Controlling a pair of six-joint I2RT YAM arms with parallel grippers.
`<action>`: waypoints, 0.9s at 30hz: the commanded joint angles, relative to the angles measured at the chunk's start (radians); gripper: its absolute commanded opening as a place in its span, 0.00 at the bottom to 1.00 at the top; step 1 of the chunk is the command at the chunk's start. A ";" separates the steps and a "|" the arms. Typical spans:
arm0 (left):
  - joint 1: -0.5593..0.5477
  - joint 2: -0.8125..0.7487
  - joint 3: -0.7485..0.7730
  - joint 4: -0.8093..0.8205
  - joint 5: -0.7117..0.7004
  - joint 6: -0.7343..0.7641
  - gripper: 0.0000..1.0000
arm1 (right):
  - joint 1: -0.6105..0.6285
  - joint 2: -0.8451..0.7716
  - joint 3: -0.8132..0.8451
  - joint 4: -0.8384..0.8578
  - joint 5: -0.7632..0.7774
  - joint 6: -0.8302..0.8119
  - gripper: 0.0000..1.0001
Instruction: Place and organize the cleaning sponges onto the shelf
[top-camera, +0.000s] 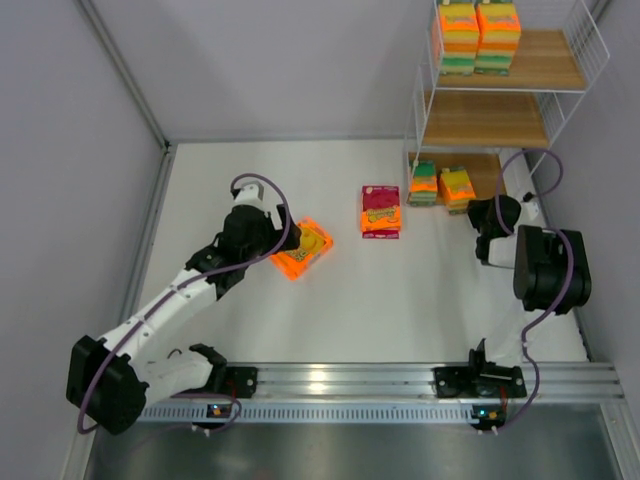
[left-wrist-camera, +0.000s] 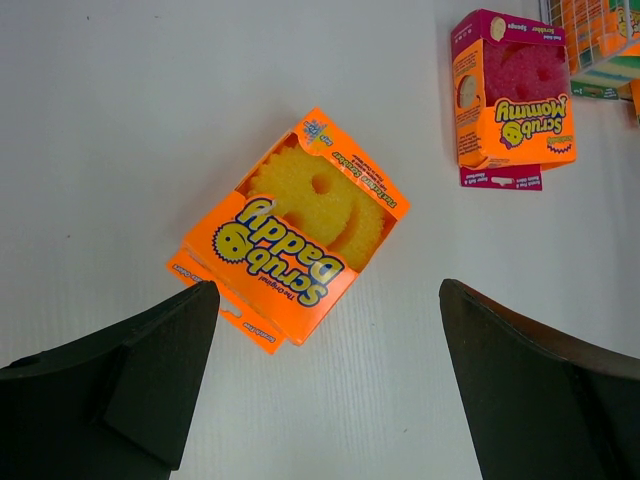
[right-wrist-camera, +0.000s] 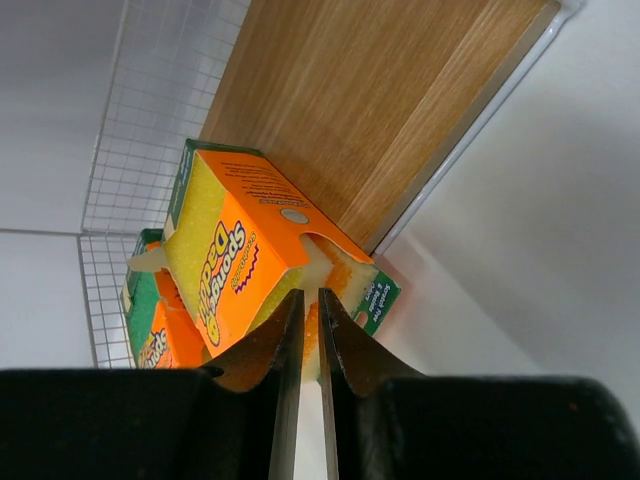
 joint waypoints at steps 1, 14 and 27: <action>0.009 0.006 0.035 0.027 -0.018 0.018 0.98 | 0.001 0.019 0.050 0.054 0.003 -0.006 0.13; 0.018 0.004 0.037 0.027 -0.015 0.035 0.98 | 0.111 0.073 0.090 0.067 0.032 0.034 0.13; 0.036 -0.003 0.035 0.026 -0.001 0.048 0.98 | 0.127 -0.176 -0.019 -0.063 0.054 -0.013 0.19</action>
